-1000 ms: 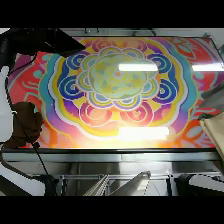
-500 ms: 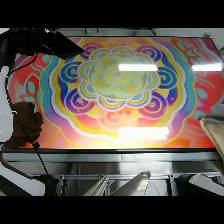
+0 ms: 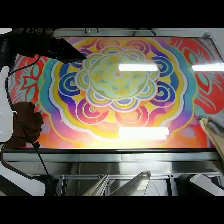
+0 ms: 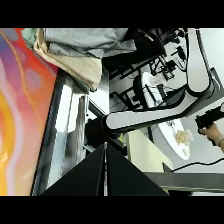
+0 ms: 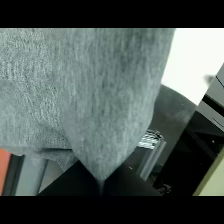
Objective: Fold the shirts.
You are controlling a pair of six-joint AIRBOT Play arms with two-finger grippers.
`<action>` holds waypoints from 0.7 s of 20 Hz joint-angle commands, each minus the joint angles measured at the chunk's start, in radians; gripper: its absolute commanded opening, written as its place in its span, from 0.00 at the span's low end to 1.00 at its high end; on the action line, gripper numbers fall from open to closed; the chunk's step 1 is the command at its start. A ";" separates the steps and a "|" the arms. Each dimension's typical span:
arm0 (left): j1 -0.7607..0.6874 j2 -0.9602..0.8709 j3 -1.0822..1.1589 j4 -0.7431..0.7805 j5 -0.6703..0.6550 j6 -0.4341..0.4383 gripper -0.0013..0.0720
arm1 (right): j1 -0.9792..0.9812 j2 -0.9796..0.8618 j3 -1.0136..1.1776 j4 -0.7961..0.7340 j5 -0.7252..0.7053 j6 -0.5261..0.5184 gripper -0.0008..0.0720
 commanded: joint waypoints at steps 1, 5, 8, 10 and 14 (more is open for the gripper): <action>-0.001 -0.001 0.000 0.010 -0.008 0.000 0.04 | -0.005 0.016 -0.186 -0.117 -0.097 0.042 0.11; -0.001 -0.001 0.000 0.010 -0.008 0.000 0.04 | -0.005 -0.013 -0.238 -0.156 -0.093 0.050 0.85; -0.001 -0.001 0.000 0.010 -0.007 0.000 0.04 | -0.003 -0.014 -0.216 -0.150 -0.103 0.070 0.82; 0.000 0.000 0.000 0.010 -0.008 -0.009 0.04 | 0.004 -0.014 -0.161 -0.069 -0.139 0.076 0.80; 0.011 0.000 0.000 0.015 0.025 -0.018 0.03 | 0.112 -0.013 -0.072 0.211 -0.260 0.064 0.20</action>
